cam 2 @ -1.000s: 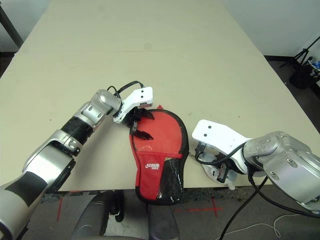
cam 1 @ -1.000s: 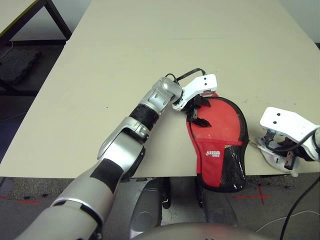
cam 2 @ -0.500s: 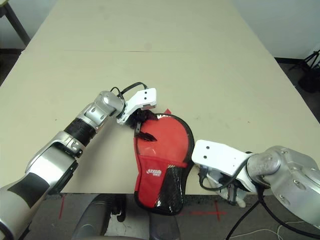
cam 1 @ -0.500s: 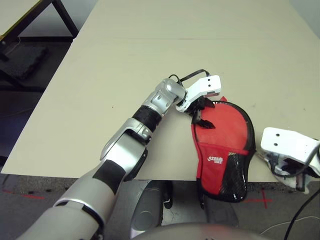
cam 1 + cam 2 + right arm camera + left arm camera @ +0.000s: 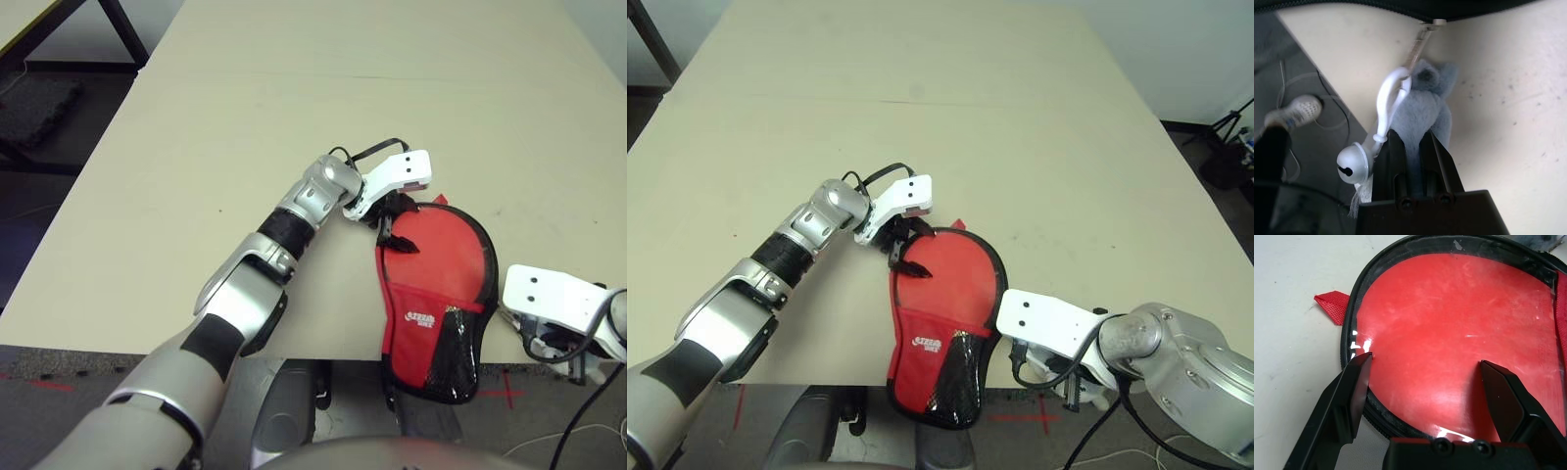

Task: Store the ping-pong paddle in its case and zip it.

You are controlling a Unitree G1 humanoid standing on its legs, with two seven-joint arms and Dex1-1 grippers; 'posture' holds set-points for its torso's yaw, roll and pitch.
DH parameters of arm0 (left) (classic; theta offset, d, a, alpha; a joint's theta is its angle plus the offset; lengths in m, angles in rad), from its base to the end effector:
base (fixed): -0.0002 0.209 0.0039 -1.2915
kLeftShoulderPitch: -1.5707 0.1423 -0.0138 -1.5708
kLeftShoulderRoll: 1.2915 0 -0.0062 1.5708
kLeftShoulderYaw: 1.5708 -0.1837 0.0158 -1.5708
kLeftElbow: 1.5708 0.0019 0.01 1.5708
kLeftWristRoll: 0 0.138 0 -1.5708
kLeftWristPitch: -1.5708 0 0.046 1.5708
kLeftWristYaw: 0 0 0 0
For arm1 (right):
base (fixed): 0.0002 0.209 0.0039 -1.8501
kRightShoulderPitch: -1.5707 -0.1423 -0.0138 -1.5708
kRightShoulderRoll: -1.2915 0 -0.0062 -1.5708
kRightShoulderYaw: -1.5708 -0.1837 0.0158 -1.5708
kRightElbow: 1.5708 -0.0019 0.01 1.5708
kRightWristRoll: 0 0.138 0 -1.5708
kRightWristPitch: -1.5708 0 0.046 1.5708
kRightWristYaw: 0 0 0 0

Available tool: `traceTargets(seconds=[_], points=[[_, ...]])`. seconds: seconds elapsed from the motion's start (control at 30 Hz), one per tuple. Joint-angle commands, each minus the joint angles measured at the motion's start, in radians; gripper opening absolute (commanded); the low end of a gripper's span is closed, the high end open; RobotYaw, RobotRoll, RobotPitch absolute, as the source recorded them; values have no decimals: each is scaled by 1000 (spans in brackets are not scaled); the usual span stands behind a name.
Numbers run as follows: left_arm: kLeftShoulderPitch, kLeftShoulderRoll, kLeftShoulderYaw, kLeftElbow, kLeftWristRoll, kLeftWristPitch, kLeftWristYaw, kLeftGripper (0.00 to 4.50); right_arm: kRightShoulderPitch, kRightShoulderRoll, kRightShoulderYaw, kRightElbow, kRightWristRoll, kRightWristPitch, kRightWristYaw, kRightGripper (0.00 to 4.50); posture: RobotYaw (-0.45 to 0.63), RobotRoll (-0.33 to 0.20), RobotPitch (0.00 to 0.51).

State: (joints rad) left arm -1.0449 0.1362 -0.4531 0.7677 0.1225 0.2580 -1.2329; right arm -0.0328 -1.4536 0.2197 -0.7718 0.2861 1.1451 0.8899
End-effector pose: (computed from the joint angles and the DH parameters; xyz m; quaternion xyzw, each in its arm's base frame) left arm 0.3493 0.0627 0.1630 0.2914 0.1871 -0.6658 0.6609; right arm 0.1641 -0.2440 0.1883 -0.4135 0.5034 0.3563 0.6698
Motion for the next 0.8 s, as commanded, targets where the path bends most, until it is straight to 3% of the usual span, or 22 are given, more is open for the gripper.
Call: traceTargets(seconds=[0.03,0.47,0.8], points=[[62,9,-58,49,55,39,-5,4500,-23,46,46,45,20,44,10,42,-212,0,259],[75,-8,-62,-156,-7,117,-114,4500,-56,53,36,36,37,106,16,42,-223,0,261],[77,-13,-87,-159,7,149,-112,4500,-70,92,45,42,33,124,-3,42,-218,0,267]])
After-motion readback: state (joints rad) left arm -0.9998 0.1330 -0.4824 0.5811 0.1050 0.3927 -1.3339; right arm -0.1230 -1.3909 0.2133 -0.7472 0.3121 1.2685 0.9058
